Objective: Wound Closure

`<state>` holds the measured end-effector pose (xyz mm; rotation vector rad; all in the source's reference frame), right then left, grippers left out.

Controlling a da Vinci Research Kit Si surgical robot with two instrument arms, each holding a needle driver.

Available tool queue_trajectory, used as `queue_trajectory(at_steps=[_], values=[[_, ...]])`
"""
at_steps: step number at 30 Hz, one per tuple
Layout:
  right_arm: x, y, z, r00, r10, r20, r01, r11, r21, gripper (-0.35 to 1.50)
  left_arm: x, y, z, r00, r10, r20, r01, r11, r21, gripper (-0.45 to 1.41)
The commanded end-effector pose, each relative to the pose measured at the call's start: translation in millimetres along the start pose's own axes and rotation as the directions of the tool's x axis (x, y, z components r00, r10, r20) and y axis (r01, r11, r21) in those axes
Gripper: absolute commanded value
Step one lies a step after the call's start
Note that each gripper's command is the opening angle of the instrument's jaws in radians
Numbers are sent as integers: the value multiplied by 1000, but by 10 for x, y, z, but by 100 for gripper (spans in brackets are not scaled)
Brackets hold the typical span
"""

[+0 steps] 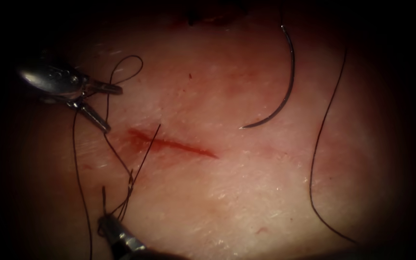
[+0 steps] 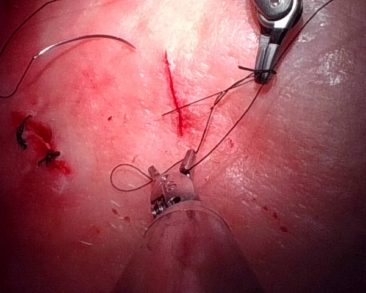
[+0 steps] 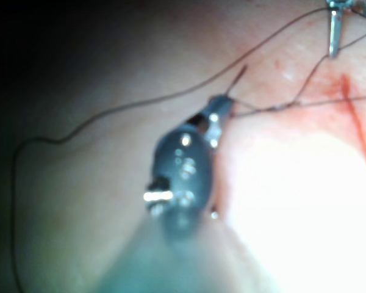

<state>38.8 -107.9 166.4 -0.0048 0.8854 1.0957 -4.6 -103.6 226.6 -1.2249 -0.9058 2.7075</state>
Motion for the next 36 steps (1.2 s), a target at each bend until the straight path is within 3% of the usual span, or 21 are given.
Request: queue_trajectory(at_steps=[1,10,23,29,32,33,34,36], values=[[-9,-16,-2,1000,5,4,-6,1000,5,-35,7,9,11,1000,9,-8,-9,1000,-11,73],[-10,-17,-1,1000,4,2,-4,1000,9,-35,25,12,-4,999,44,-19,-45,998,-43,71],[-12,-17,0,1000,2,2,-2,1000,14,-35,22,19,8,996,93,-13,-93,994,-61,66],[-12,-17,0,1000,2,2,-2,1000,14,-35,23,20,11,993,118,-1,-117,991,-59,51],[-12,-17,1,1000,2,2,-2,1000,14,-35,25,18,14,991,132,3,-132,990,-44,24],[-12,-17,1,1000,2,2,-2,1000,14,-35,28,17,17,989,147,6,-147,989,-29,-21],[-12,-17,1,1000,2,2,-2,1000,14,-35,28,17,18,988,152,8,-152,988,-22,-45],[-12,-16,1,1000,1,2,-1,1000,15,-35,27,17,20,983,181,14,-181,983,-6,-45]])
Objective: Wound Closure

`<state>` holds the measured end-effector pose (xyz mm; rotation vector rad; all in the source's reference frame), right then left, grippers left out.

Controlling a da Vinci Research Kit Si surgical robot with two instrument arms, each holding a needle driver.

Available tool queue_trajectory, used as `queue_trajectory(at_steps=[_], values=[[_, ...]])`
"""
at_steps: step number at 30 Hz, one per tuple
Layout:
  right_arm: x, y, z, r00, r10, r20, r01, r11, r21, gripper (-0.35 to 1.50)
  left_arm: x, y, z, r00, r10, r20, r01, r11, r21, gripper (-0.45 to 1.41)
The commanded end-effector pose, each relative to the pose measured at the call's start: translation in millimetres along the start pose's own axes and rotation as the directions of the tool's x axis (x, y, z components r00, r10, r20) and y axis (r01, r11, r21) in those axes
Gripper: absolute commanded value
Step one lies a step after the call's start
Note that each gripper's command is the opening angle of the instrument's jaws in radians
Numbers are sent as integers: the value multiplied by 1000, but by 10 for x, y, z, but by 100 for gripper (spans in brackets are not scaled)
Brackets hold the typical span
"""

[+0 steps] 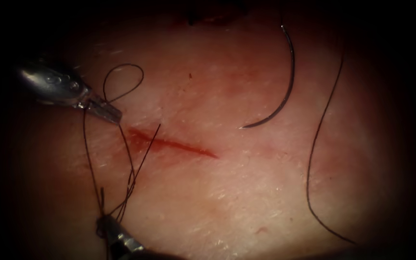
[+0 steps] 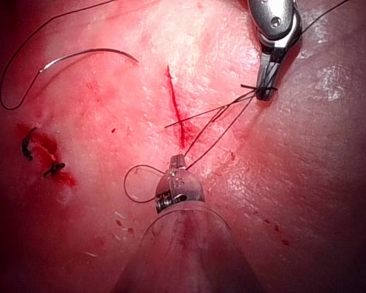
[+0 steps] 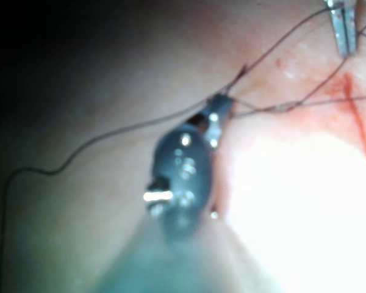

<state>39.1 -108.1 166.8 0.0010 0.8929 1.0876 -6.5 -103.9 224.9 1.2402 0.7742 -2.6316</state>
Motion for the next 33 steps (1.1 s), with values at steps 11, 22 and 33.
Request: queue_trajectory(at_steps=[11,22,33], values=[[-6,-13,-8,1000,7,1,-7,1000,11,-35,2,-20,-14,993,57,100,-69,991,118,-45],[-1,-9,-17,1000,9,-7,-9,1000,17,-35,12,-59,-37,999,32,24,-35,990,137,-45],[-2,-10,-14,1000,8,-8,-8,1000,16,-35,21,6,-26,1000,5,-26,-4,999,34,56]])
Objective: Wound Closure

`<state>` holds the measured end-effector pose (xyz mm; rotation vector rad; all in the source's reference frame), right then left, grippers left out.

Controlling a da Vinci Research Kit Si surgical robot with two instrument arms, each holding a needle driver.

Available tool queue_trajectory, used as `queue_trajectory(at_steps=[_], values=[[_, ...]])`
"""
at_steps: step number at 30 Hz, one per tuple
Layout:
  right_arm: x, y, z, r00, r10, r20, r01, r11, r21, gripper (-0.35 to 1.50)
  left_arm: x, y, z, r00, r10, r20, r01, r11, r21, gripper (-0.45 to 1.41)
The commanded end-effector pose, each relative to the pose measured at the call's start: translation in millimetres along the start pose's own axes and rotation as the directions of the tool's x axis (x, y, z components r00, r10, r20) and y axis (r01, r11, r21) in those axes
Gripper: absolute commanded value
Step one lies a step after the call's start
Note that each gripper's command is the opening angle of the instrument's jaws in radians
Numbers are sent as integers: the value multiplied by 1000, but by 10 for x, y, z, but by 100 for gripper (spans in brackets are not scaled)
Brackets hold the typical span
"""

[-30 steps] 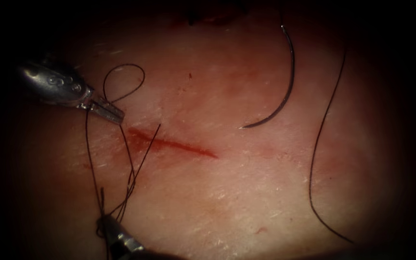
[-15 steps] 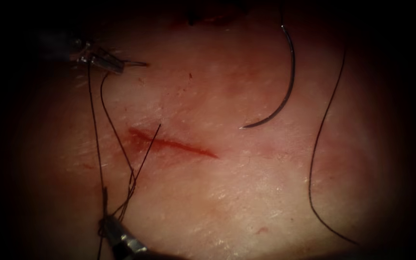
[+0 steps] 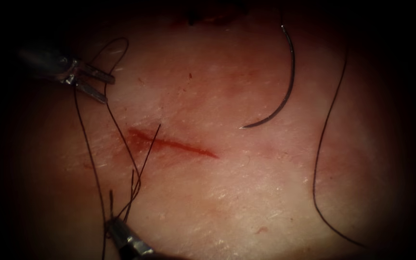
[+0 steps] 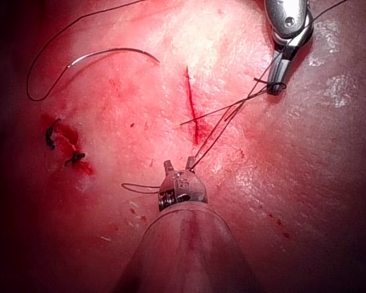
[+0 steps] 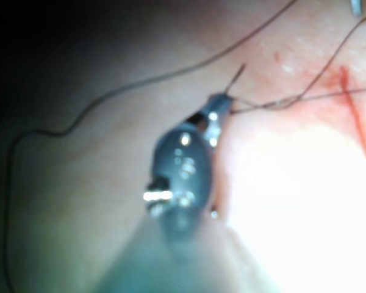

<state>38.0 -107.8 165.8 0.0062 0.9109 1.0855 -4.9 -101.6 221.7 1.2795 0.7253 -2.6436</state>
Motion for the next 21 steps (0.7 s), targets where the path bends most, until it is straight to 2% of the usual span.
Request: queue_trajectory(at_steps=[1,5,11,15,21], values=[[-9,-15,-2,1000,5,4,-5,1000,4,-35,6,13,15,1000,-7,-7,7,1000,-8,61],[-10,-15,0,1000,5,3,-5,1000,2,-35,12,24,22,1000,-11,-10,10,1000,-13,72],[-11,-15,0,1000,4,3,-4,1000,2,-35,19,22,38,1000,-14,-7,14,1000,-2,93],[-12,-14,0,1000,3,2,-3,1000,3,-35,18,21,49,1000,-11,-6,11,1000,8,89],[-12,-15,0,1000,3,2,-3,1000,3,-35,2,28,68,998,5,56,-5,1000,-3,82]])
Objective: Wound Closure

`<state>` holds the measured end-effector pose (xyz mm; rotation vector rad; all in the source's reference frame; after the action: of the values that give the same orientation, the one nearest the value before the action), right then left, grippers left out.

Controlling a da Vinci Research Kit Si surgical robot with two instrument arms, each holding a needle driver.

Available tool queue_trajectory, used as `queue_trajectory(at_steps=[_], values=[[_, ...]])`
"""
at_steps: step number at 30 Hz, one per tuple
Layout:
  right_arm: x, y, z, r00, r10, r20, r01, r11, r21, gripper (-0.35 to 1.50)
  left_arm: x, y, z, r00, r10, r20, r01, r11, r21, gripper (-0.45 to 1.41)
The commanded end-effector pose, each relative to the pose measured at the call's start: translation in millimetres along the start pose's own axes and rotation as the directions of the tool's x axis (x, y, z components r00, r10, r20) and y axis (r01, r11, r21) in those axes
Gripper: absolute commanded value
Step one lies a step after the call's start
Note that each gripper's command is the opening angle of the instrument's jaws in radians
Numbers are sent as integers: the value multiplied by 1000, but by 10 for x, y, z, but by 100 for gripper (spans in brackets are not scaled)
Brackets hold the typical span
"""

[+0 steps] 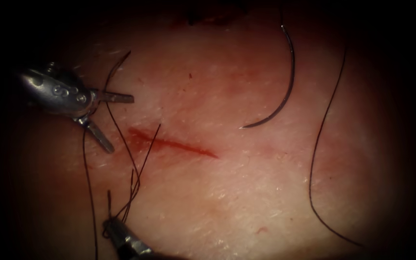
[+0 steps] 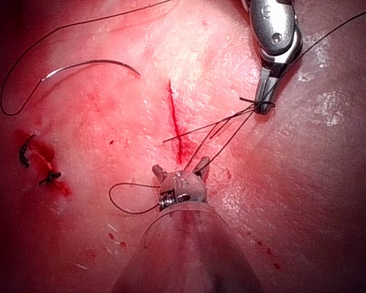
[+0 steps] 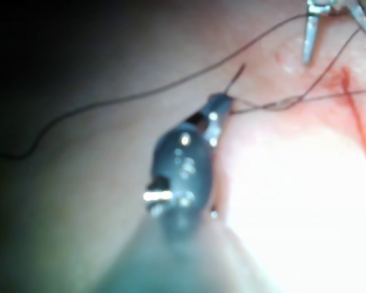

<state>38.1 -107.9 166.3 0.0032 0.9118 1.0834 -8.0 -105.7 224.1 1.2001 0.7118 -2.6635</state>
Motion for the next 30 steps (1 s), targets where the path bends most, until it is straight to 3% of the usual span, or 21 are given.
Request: queue_trajectory(at_steps=[1,7,9,10,11,15,24,30], values=[[-8,-15,-3,1000,6,4,-6,1000,4,-35,3,10,15,1000,2,9,-2,1000,-5,81],[-8,-16,-3,1000,6,4,-6,1000,4,-35,-11,10,23,999,13,41,-12,1000,-9,71],[-8,-16,-3,1000,6,4,-6,1000,4,-35,-13,9,26,999,14,42,-14,1000,-13,51],[-8,-16,-3,1000,6,4,-6,1000,4,-35,-14,8,27,999,16,40,-16,1000,-19,-25],[-8,-16,-3,1000,6,4,-6,1000,4,-35,-14,7,26,999,18,39,-17,1000,-20,-45],[-8,-16,-3,1000,6,4,-6,1000,1,-35,-12,-1,18,998,49,38,-48,999,-22,-45],[-7,-16,-4,1000,7,4,-7,1000,1,-35,-9,-27,-11,996,44,79,-49,997,63,-45],[-2,-16,-8,1000,10,4,-10,1000,4,-35,-4,-59,-24,998,21,55,-28,992,125,-45]])
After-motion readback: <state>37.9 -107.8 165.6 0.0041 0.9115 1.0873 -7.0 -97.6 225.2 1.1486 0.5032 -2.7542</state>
